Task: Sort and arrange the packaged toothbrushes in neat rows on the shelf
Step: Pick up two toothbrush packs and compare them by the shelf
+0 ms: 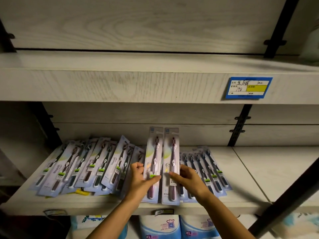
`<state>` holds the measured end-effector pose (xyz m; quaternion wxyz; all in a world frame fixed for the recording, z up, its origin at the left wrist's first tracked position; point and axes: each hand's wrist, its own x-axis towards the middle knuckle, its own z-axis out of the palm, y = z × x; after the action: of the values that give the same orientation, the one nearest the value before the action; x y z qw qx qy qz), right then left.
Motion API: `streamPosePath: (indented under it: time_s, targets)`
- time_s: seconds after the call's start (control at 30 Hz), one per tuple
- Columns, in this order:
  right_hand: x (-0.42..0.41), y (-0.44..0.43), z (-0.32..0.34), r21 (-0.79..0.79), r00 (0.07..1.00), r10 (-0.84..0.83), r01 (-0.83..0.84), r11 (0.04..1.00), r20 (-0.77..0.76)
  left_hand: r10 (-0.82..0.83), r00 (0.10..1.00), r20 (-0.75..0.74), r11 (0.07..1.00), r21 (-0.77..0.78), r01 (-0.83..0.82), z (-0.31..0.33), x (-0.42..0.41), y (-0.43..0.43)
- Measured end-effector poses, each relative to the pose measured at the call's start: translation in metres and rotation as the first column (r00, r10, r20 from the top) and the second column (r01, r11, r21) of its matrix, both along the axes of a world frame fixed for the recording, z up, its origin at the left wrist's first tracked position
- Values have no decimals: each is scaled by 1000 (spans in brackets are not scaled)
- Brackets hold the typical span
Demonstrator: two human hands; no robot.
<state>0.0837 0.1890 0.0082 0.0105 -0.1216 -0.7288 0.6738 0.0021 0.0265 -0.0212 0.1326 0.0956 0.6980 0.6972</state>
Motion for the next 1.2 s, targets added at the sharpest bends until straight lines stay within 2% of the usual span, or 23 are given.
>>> streamPosePath:
  time_s: [0.3, 0.53, 0.87, 1.2]
  targets:
    - [43, 15, 3, 24, 990, -79, 82, 996, -120, -193, 981, 22, 980, 51, 192, 25, 41, 5]
    - [101, 55, 5, 81, 985, -76, 89, 993, -153, -200, 980, -11, 975, 99, 200, 33, 93, 43]
    - [215, 161, 12, 130, 988, 17, 4, 991, -154, -209, 978, 22, 965, 165, 203, 38, 221, 143]
    - [301, 228, 9, 109, 974, -86, 111, 988, -212, -317, 948, 7, 944, 96, 315, 45, 295, 213]
